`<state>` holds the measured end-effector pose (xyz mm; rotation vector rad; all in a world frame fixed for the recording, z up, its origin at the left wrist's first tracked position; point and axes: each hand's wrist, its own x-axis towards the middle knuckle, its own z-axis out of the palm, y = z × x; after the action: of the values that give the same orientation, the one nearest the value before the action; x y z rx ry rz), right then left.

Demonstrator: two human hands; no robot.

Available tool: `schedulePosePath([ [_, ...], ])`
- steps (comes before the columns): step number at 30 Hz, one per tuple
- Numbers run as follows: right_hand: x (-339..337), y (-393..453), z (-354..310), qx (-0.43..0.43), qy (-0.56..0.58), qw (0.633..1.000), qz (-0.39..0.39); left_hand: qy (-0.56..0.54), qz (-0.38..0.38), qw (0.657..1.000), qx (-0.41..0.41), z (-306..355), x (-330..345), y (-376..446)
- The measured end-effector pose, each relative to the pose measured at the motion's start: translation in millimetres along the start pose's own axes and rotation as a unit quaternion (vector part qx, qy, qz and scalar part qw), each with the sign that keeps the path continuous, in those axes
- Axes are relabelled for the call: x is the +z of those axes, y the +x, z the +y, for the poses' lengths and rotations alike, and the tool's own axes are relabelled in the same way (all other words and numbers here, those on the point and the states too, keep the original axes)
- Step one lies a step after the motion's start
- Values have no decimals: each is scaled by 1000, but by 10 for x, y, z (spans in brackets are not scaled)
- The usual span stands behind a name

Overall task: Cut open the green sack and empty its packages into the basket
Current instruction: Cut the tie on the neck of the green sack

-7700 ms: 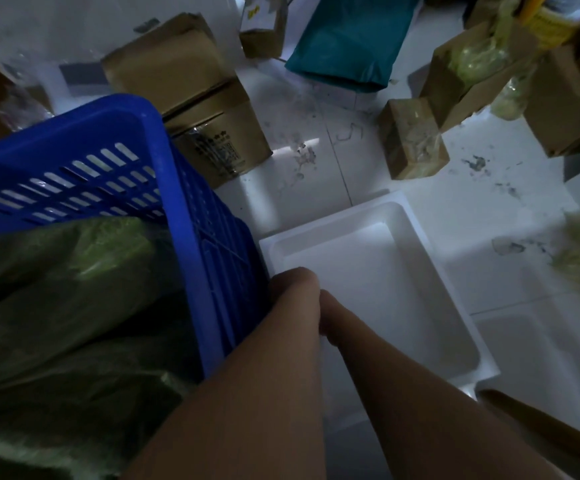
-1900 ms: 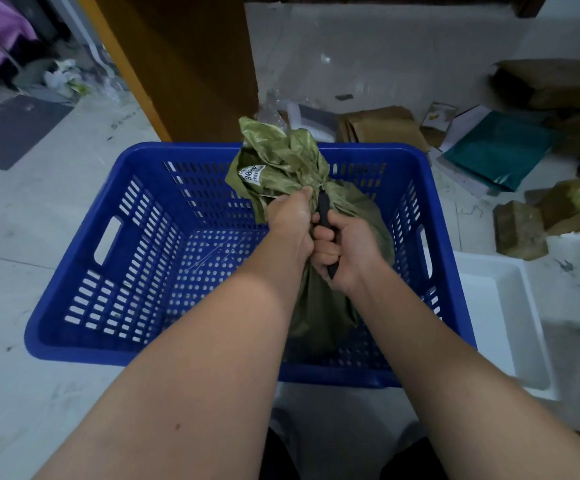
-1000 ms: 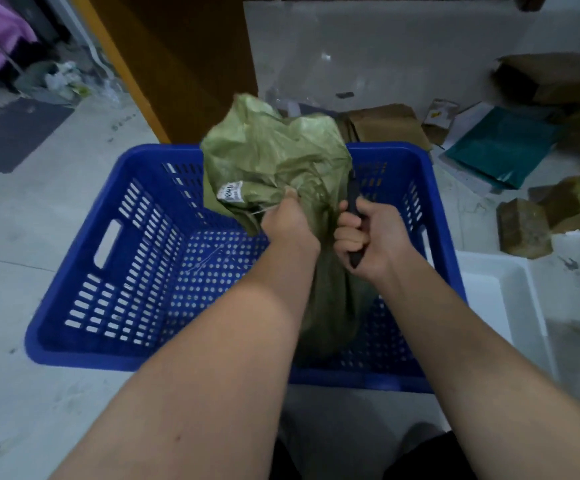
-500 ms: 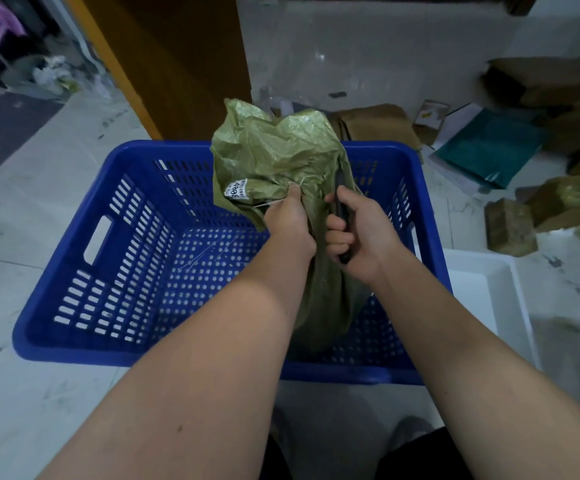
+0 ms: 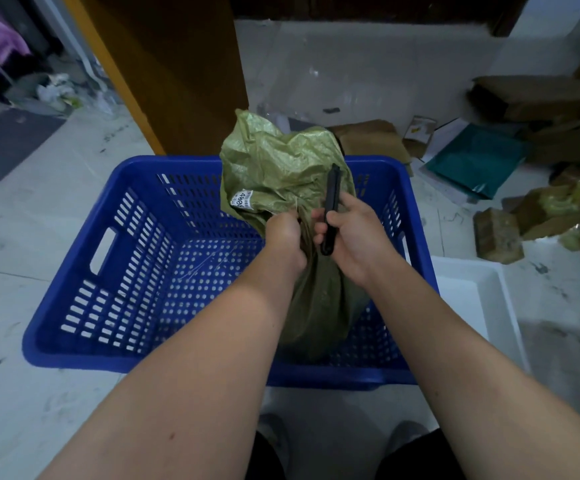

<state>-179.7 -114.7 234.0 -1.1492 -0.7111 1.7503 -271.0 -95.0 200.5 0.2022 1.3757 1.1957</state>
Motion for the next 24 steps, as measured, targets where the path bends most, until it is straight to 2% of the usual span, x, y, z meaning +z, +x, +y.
schedulePosePath([
  [4, -107, 4, -92, -93, -110, 986, 82, -19, -8, 1000, -22, 35, 8, -49],
  [7, -195, 49, -140, -113, -221, 958, 147, 12, -17, 999, -50, 111, 10, -80],
  [11, -108, 125, -148, -21, -262, 962, 76, 141, -33, 989, -30, 229, 24, -152],
  [13, -41, 159, -118, -18, -269, 959, 87, 220, -40, 975, -4, 264, -7, -154],
  [15, -21, 191, -113, -23, -313, 943, 108, 319, -13, 946, 50, 353, -92, -142],
  [17, -54, 201, -120, -22, -342, 932, 116, 444, 39, 890, 96, 479, -246, -87],
  [18, -76, 207, -123, -23, -342, 932, 117, 504, 51, 857, 92, 530, -334, -75],
  [20, -99, 202, -144, -16, -333, 935, 117, 589, 31, 807, 37, 596, -467, -102],
  [22, -102, 203, -160, -12, -326, 939, 111, 625, -3, 781, -3, 609, -537, -133],
  [24, -103, 199, -178, -2, -313, 943, 110, 640, -74, 764, -21, 573, -512, -213],
])
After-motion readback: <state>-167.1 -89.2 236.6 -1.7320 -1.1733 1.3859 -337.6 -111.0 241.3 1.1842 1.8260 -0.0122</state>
